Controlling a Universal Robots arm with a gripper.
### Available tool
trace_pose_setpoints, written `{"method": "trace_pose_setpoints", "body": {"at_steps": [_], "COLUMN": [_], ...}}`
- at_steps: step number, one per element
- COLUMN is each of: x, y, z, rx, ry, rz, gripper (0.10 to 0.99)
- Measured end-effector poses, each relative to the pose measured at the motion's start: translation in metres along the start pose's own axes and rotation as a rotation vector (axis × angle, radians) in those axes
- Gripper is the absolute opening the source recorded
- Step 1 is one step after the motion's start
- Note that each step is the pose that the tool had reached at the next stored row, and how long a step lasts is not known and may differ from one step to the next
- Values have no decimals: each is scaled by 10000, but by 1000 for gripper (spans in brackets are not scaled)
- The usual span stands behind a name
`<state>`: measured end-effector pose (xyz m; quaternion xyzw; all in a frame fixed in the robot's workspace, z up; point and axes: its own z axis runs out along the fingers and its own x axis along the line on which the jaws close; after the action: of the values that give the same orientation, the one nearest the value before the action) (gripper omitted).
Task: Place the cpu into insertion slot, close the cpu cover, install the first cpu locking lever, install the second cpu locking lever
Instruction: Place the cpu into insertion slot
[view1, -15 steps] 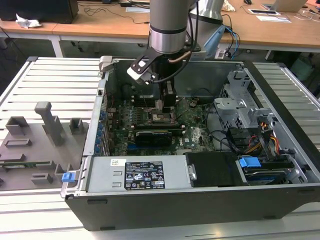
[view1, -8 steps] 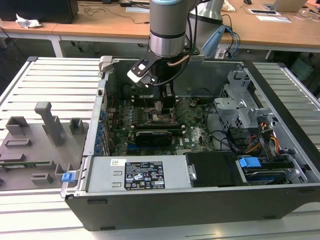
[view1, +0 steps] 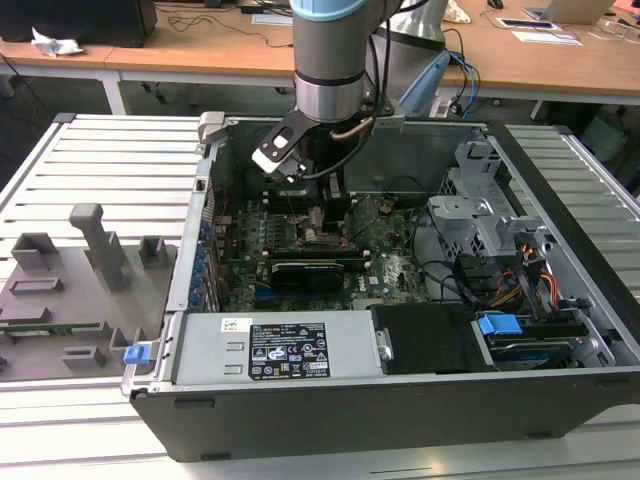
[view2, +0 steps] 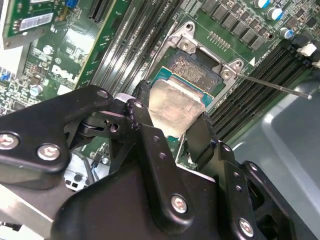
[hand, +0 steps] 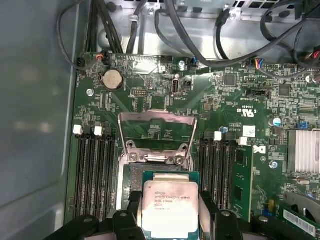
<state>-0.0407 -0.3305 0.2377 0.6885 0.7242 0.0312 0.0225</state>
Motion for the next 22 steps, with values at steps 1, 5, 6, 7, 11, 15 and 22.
{"method": "trace_pose_setpoints", "body": {"at_steps": [1, 5, 6, 7, 11, 15, 22], "x": [4, 43, 54, 60, 70, 70, 104], "y": [-1, -6, -7, -9, -46, -50, -58], "z": [16, 107, 131, 144, 224, 264, 314], "rx": [0, 0, -1, -1, -3, -4, -5], "ry": [0, -7, -12, -12, -12, -24, -22], "rz": [0, 78, 143, 152, 151, 306, 301], "gripper": [537, 537, 537, 537, 537, 537, 537]}}
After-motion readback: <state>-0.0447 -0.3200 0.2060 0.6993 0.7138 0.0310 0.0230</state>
